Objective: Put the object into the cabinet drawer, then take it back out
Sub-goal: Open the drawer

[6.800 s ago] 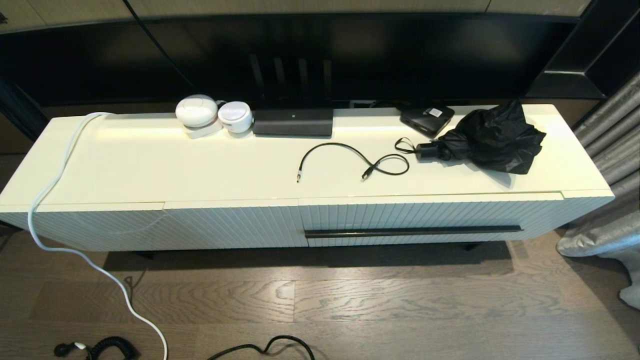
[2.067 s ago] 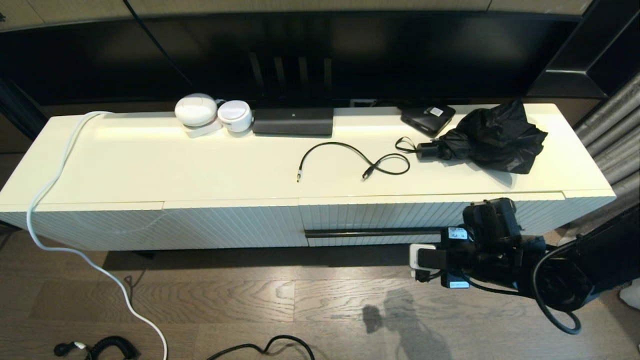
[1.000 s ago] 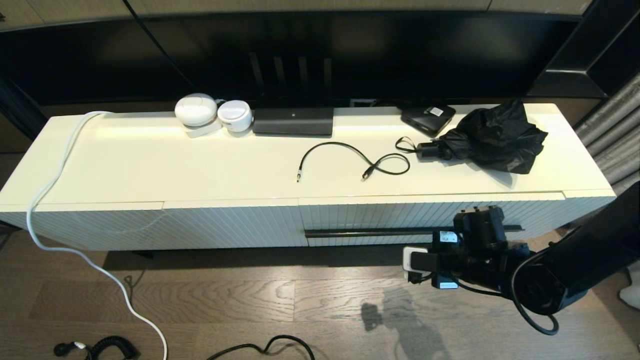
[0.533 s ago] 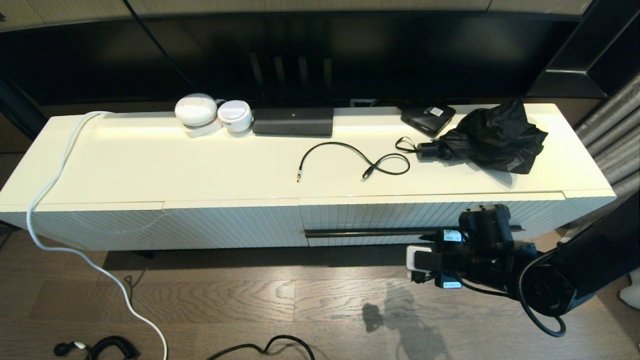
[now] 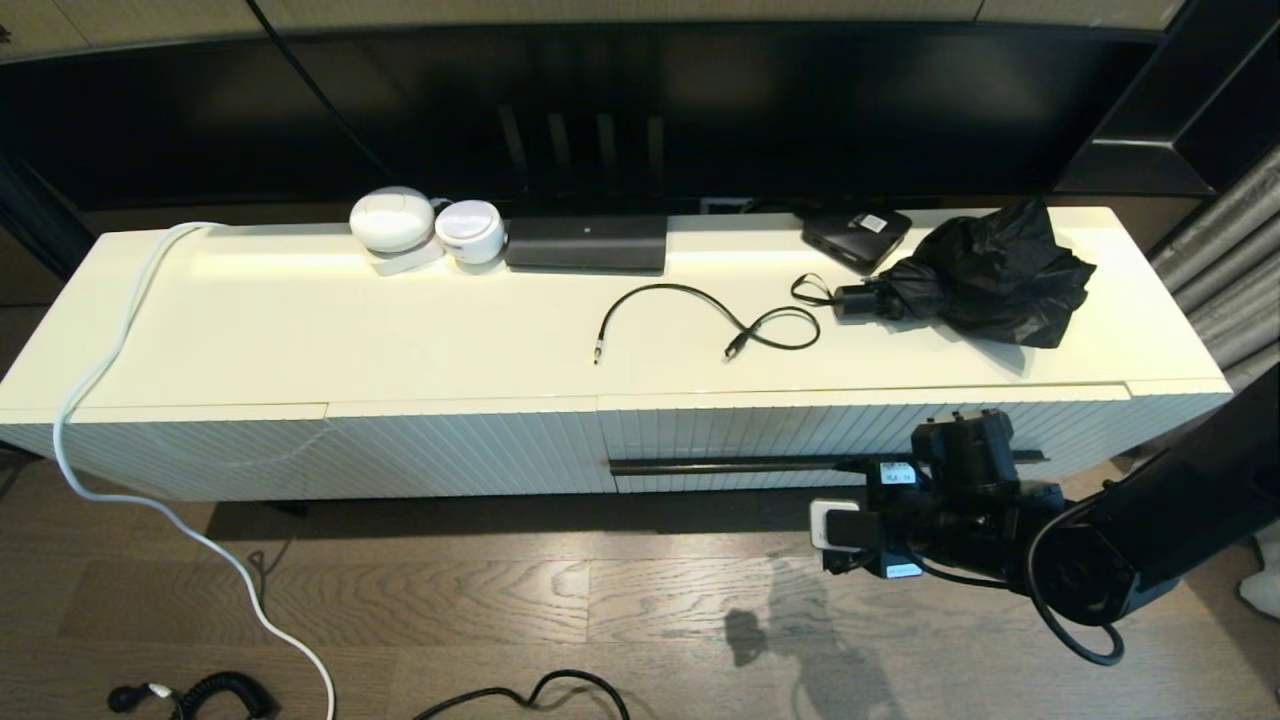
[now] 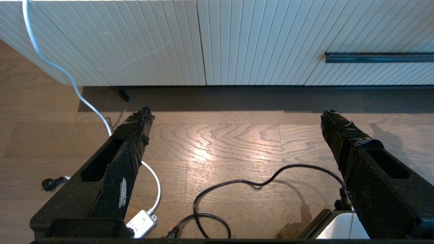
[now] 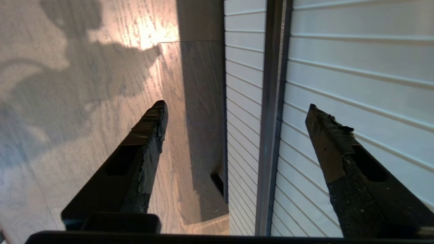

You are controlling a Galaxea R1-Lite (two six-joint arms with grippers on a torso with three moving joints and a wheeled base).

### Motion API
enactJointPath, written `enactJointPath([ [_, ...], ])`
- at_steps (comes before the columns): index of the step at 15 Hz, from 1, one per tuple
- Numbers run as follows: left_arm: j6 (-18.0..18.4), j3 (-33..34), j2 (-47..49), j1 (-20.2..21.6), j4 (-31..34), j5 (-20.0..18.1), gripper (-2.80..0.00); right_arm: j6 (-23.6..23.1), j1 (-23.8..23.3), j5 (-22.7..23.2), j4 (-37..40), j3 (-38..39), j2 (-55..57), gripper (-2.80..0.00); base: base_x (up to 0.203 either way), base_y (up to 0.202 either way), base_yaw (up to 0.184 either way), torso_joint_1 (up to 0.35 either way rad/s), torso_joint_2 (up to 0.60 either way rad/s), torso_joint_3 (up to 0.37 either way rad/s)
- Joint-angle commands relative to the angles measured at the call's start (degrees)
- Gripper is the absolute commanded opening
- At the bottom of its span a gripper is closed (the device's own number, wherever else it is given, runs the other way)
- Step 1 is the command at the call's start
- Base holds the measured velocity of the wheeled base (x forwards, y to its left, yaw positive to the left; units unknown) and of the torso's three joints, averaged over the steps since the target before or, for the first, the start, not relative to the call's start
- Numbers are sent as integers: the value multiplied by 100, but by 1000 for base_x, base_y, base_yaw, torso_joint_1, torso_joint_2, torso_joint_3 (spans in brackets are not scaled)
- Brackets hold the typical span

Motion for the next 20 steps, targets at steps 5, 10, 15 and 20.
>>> enactJointPath([
  [5,-3,0,0,4,-1,1,0,-29,50,70,65,-159,352,0,0,0,0,0,0,0],
  [10,-3,0,0,0,-1,1,0,2,62,62,73,-471,559,0,0,0,0,0,0,0],
  [15,-3,0,0,0,-1,1,0,15,18,62,60,-740,816,0,0,0,0,0,0,0],
  [20,-3,0,0,0,-1,1,0,42,1,62,51,-990,1054,0,0,0,0,0,0,0],
])
